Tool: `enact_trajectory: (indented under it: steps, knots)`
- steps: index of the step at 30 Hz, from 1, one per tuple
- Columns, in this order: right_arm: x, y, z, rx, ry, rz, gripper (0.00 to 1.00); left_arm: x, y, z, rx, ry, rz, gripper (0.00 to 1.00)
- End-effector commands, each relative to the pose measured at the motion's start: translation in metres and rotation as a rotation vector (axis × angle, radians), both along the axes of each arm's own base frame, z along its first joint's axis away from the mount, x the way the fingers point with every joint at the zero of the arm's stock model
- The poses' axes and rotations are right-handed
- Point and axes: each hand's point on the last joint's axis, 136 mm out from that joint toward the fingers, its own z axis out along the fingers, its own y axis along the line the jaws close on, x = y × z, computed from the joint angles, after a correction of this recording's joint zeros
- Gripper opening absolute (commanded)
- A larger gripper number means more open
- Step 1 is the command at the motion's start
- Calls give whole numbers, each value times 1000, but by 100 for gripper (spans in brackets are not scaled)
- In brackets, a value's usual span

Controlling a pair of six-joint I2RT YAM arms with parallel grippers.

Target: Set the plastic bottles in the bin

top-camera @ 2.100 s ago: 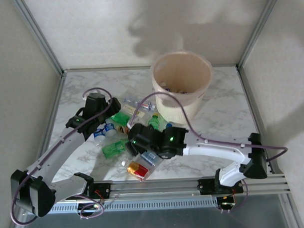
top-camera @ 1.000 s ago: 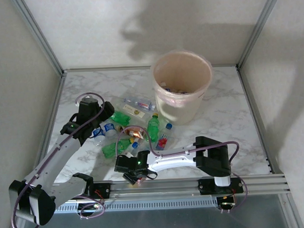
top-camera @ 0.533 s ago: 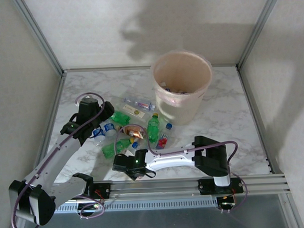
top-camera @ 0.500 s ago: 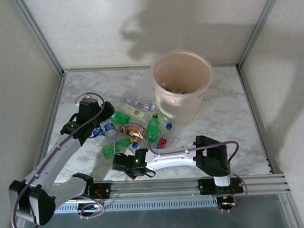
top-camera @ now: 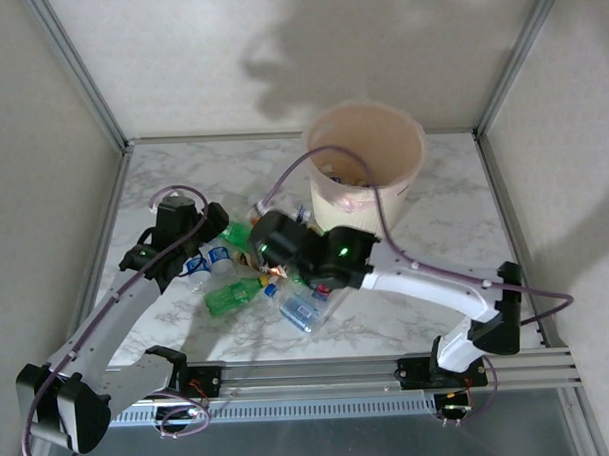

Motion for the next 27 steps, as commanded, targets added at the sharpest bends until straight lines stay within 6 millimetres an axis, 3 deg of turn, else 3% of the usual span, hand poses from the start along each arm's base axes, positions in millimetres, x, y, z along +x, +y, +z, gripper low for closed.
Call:
enact_trajectory:
  steps: [1,5,8,14,19,23,27]
  knots:
    - [46,-61,63,119,-104,-225,62,-1,0,10,-13,-15,-2,86]
    - [89,-115,100,192,-157,-370,62,-2,0,7,-11,-12,-5,86]
    - [116,-143,100,192,-144,-440,62,-4,0,2,-13,-7,-5,86]
    - [157,-181,81,199,-95,-520,62,-4,-1,-13,-14,8,-8,86]
    - [183,-181,53,167,-33,-522,63,-1,0,-18,2,18,-11,86]
    - [195,-168,31,141,17,-493,72,1,0,-16,6,6,-9,87]
    - [199,-167,30,134,15,-501,86,2,4,-16,17,-11,5,88]
